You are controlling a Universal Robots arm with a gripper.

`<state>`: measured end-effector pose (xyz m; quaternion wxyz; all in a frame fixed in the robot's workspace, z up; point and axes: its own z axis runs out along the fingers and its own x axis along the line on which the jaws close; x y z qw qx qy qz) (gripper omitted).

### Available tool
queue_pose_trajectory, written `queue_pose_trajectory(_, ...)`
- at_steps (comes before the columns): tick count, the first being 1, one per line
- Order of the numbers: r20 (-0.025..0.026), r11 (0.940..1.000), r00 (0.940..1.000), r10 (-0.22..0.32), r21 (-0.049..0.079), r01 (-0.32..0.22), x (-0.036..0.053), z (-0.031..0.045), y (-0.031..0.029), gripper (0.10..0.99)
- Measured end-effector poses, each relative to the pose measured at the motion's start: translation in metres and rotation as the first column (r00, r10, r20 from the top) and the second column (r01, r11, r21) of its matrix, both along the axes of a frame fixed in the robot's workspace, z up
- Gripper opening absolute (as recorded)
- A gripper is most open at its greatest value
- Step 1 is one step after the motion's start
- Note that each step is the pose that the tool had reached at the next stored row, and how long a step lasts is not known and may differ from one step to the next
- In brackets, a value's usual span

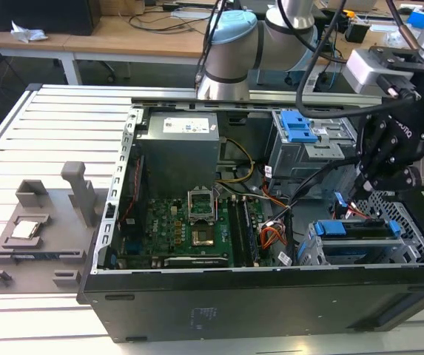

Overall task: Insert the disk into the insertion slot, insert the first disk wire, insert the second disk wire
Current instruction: 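Insert the second disk wire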

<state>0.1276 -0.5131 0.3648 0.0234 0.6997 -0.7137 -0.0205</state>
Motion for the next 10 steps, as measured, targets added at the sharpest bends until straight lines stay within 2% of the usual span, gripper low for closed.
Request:
queue_pose_trajectory(6,0.0001,1.0000,1.0000,0.000,-0.002,0.000,-0.0012,-0.0065,0.0031,0.106)
queue_pose_trajectory(8,0.0000,1.0000,1.0000,0.000,-0.002,0.000,-0.0107,-0.0073,0.0031,0.106)
queue_pose_trajectory(10,0.0001,1.0000,1.0000,0.000,-0.003,0.000,-0.0122,-0.0075,0.0031,0.106)
